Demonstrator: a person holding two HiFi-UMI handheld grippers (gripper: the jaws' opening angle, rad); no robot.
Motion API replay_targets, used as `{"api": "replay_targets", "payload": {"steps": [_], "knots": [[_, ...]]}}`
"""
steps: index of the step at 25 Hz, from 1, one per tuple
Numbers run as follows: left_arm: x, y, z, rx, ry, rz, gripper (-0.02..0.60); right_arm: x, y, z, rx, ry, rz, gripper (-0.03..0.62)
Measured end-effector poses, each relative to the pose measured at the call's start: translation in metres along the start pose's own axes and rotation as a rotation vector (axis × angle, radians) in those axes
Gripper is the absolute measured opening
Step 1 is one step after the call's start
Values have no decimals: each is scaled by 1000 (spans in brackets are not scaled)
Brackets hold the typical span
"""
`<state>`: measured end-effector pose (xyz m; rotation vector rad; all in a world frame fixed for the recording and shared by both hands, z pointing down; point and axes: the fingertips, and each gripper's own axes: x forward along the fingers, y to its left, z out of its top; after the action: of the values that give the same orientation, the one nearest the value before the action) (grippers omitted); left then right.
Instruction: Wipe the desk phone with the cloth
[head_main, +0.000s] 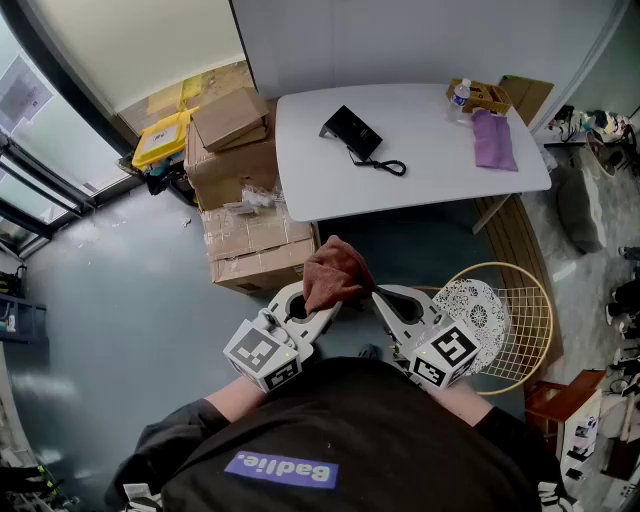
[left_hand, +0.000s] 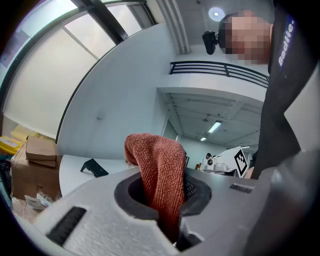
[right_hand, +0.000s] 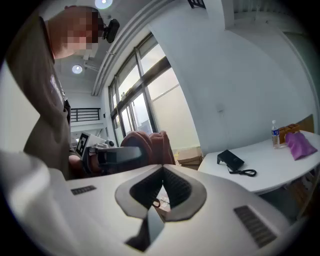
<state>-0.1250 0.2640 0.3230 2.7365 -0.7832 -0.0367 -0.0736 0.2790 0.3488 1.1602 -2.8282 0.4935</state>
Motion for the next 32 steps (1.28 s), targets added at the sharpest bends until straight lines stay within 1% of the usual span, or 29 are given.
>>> {"api": "replay_targets", "payload": {"steps": [3, 8, 17, 20, 24, 28, 32], "knots": [[1, 4, -1, -4, 12, 23, 54, -2, -4, -2, 2, 1, 1, 28], [7, -3, -3, -19, 10, 15, 54, -7, -8, -1, 7, 1, 4, 28], [25, -15, -4, 10, 17, 36, 54, -21, -23, -1, 32, -18, 31, 29], [33, -22, -7, 17, -4, 42, 54, -29, -33, -1, 34, -30, 45, 29], [44, -22, -15, 6, -9, 65, 54, -36, -48, -8, 48, -24, 51, 29], [55, -12, -10, 25, 1, 61, 54, -34, -64, -3, 57, -24, 41, 29], [76, 15, -2, 20, -10, 57, 54, -15, -88, 5, 60, -32, 24, 29]]}}
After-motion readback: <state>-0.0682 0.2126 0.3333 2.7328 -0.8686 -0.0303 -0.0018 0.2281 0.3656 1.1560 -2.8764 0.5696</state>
